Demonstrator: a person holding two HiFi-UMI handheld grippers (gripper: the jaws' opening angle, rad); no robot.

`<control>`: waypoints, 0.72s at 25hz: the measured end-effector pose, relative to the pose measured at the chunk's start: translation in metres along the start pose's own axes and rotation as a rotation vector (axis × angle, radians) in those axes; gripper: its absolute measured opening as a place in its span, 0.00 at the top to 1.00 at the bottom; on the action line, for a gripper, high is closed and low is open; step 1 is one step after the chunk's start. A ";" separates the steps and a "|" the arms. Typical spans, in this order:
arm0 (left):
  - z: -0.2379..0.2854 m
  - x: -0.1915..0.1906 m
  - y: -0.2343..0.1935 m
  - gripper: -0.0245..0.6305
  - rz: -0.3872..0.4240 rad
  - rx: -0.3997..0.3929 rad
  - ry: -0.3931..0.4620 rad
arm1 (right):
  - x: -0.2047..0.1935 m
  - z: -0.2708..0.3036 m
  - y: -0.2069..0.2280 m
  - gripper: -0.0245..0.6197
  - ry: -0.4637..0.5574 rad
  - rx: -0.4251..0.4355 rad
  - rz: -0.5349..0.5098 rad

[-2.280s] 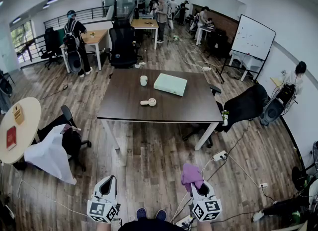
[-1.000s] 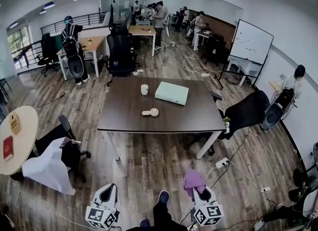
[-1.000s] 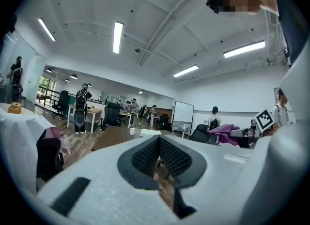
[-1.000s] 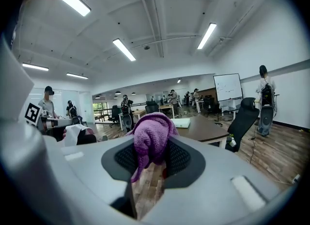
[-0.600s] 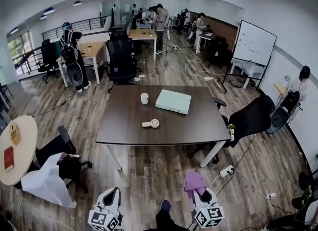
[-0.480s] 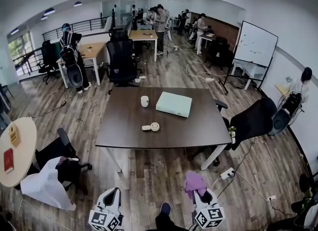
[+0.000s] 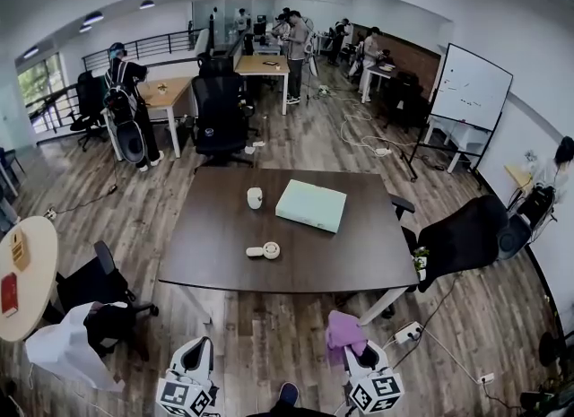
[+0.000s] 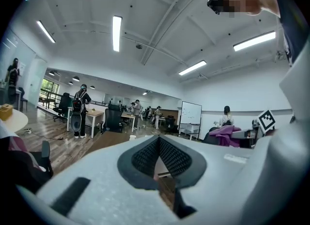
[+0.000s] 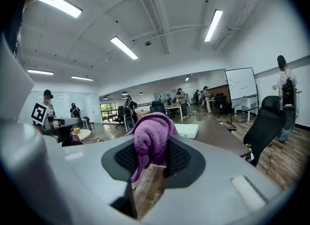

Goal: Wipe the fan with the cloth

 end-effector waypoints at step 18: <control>0.114 0.002 -0.041 0.97 0.057 0.058 -0.027 | 0.027 0.126 0.063 0.77 -0.041 0.042 -0.009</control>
Point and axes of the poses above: the fingertips, and each gripper's own axes: z forward along the fingers, y to its right, x out of its top, the point moved 5 cm from there along -z, backward along the fingers, and after that the axes turned 4 degrees about z, right-handed, at the moved point
